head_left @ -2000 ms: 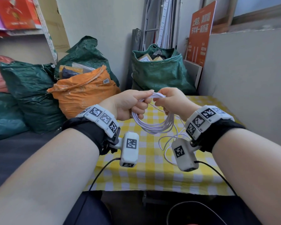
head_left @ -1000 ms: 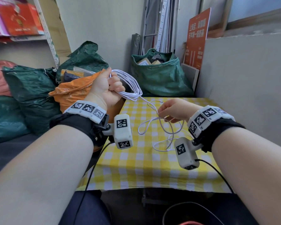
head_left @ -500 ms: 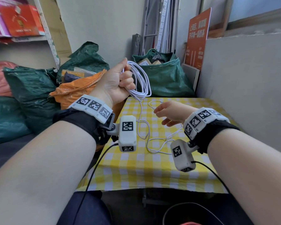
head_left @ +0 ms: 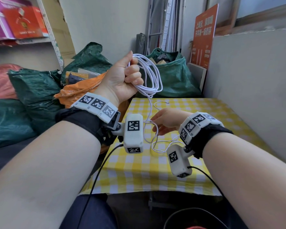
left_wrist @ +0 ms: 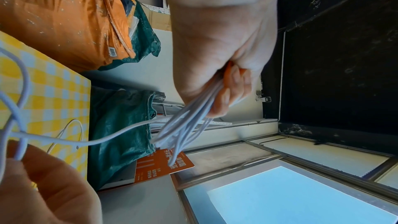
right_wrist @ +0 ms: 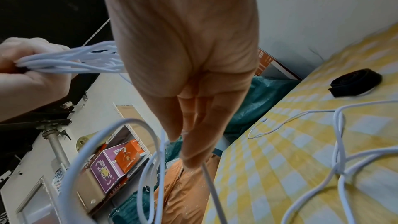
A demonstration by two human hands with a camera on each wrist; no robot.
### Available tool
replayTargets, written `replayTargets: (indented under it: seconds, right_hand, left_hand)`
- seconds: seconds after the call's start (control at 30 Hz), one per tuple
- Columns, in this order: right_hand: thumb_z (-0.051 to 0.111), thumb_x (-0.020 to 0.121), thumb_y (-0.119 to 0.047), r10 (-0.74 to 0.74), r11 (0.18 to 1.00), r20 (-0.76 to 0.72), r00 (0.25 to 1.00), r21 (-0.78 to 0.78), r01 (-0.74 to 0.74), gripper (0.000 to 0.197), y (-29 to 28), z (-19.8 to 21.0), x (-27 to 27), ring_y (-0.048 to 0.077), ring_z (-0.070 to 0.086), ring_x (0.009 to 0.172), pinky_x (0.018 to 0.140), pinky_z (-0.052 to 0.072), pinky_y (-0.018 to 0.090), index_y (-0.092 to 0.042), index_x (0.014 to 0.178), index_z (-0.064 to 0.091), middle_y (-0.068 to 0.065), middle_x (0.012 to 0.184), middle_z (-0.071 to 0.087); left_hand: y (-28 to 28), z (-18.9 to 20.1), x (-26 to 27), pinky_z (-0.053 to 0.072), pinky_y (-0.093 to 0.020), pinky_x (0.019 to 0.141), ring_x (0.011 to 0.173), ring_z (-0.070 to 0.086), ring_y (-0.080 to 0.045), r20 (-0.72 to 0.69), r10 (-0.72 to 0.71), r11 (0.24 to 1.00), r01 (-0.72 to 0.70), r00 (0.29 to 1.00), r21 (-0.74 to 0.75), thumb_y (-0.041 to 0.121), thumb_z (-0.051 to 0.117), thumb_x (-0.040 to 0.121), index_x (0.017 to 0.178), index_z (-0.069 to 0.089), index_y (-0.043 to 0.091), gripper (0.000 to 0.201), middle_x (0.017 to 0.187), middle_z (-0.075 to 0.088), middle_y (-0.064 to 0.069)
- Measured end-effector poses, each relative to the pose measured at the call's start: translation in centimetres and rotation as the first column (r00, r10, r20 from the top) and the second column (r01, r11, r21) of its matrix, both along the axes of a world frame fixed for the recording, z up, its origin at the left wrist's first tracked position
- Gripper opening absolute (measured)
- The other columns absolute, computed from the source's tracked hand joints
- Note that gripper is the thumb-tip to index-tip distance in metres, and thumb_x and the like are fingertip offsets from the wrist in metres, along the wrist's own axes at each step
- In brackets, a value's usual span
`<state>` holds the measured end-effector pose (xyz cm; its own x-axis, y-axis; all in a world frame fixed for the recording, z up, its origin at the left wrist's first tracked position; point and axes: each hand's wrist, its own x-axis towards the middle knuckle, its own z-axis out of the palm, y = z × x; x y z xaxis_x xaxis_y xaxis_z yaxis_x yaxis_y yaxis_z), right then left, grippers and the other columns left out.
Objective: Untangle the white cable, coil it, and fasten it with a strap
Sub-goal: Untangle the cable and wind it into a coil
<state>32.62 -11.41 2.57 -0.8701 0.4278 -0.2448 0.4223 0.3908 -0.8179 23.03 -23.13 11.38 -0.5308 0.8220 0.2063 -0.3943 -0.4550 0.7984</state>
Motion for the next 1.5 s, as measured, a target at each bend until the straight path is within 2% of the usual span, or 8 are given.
replayTargets:
  seconds: [0.13, 0.27, 0.53, 0.73, 0.97, 1.2, 1.33, 1.5]
  right_hand:
    - [0.056, 0.094, -0.013, -0.031, 0.997, -0.09, 0.996, 0.066, 0.037, 0.016, 0.5, -0.2, -0.4, 0.009, 0.061, 0.044, 0.056, 0.057, 0.023, -0.003, 0.084, 0.063, 0.008, 0.068, 0.064]
    - [0.06, 0.092, -0.016, -0.053, 0.991, -0.195, 0.979, 0.109, 0.075, 0.015, 0.9, 0.3, -0.3, 0.009, 0.059, 0.044, 0.055, 0.057, 0.025, -0.009, 0.079, 0.061, 0.005, 0.064, 0.063]
    - [0.061, 0.091, -0.012, -0.016, 0.996, -0.369, 0.929, 0.073, 0.046, 0.009, 0.7, 1.6, 0.2, 0.012, 0.056, 0.046, 0.047, 0.053, 0.018, -0.005, 0.089, 0.066, 0.005, 0.065, 0.06]
    - [0.056, 0.094, -0.009, -0.086, 0.996, -0.494, 0.865, -0.075, 0.056, 0.019, 1.3, 2.2, 0.5, 0.007, 0.053, 0.039, 0.045, 0.05, 0.017, -0.01, 0.076, 0.064, 0.005, 0.065, 0.057]
    - [0.054, 0.094, -0.007, -0.142, 0.989, -0.557, 0.818, -0.122, 0.089, 0.02, 1.7, 2.4, 0.2, 0.006, 0.054, 0.038, 0.045, 0.05, 0.018, -0.007, 0.075, 0.061, 0.006, 0.064, 0.057]
    - [0.055, 0.094, -0.014, -0.113, 0.992, -0.526, 0.843, -0.014, 0.124, 0.022, 2.0, 2.4, -0.1, 0.01, 0.052, 0.047, 0.046, 0.047, 0.018, -0.014, 0.072, 0.056, 0.003, 0.064, 0.054]
    - [0.056, 0.093, -0.021, -0.065, 0.97, -0.493, 0.868, 0.174, 0.172, 0.023, 2.0, 2.5, -0.1, 0.015, 0.055, 0.06, 0.049, 0.047, 0.019, -0.018, 0.07, 0.058, 0.009, 0.074, 0.062]
    - [0.053, 0.093, -0.016, -0.067, 0.957, -0.52, 0.852, 0.208, 0.203, 0.022, 1.7, 2.8, 0.1, 0.016, 0.06, 0.057, 0.05, 0.054, 0.022, -0.016, 0.071, 0.055, 0.003, 0.068, 0.064]
  left_hand:
    - [0.5, -0.7, -0.9, 0.021, -0.017, 0.038, 0.029, 0.019, -0.006, -0.062, 0.217, 0.973, -0.221, 0.974, -0.068, 0.031, 0.044, 0.1, 0.068, 0.039, 0.019, 0.034, 0.036, 0.027, 0.009]
    - [1.2, -2.5, -1.7, 0.023, -0.016, 0.036, 0.027, 0.023, -0.006, -0.363, 0.458, 0.832, -0.535, 0.812, -0.148, 0.02, 0.05, 0.098, 0.074, 0.042, 0.016, 0.025, 0.041, 0.053, 0.005]
    - [1.8, -5.5, -2.4, 0.032, -0.024, 0.044, 0.041, 0.039, -0.013, -0.763, 0.092, 0.728, -0.566, 0.64, -0.386, 0.015, 0.051, 0.095, 0.078, 0.05, 0.012, 0.018, 0.076, 0.066, -0.009]
    - [1.6, -6.9, -2.4, 0.025, -0.015, 0.036, 0.05, 0.038, -0.013, -0.67, 0.022, 0.715, -0.48, 0.742, -0.508, 0.018, 0.05, 0.097, 0.084, 0.052, 0.013, 0.014, 0.07, 0.041, -0.003]
    - [1.2, -6.2, -1.3, 0.029, -0.014, 0.037, 0.034, 0.04, -0.007, -0.421, -0.071, 0.832, -0.179, 0.904, -0.525, 0.019, 0.043, 0.1, 0.098, 0.056, 0.012, 0.015, 0.084, 0.072, -0.013]
    - [2.3, -6.5, -0.5, 0.027, -0.015, 0.036, 0.04, 0.044, -0.007, -0.504, -0.013, 0.851, -0.255, 0.864, -0.459, 0.014, 0.046, 0.099, 0.089, 0.054, 0.015, 0.013, 0.075, 0.051, -0.001]
    - [2.6, -6.3, -0.2, 0.03, -0.015, 0.036, 0.044, 0.047, -0.008, -0.532, -0.058, 0.853, -0.235, 0.845, -0.466, 0.016, 0.046, 0.099, 0.111, 0.057, 0.01, 0.017, 0.091, 0.059, -0.005]
    - [3.2, -6.1, 0.4, 0.026, -0.015, 0.036, 0.051, 0.037, -0.011, -0.638, -0.008, 0.822, -0.358, 0.77, -0.443, 0.011, 0.046, 0.097, 0.089, 0.054, 0.016, 0.012, 0.075, 0.051, 0.0]
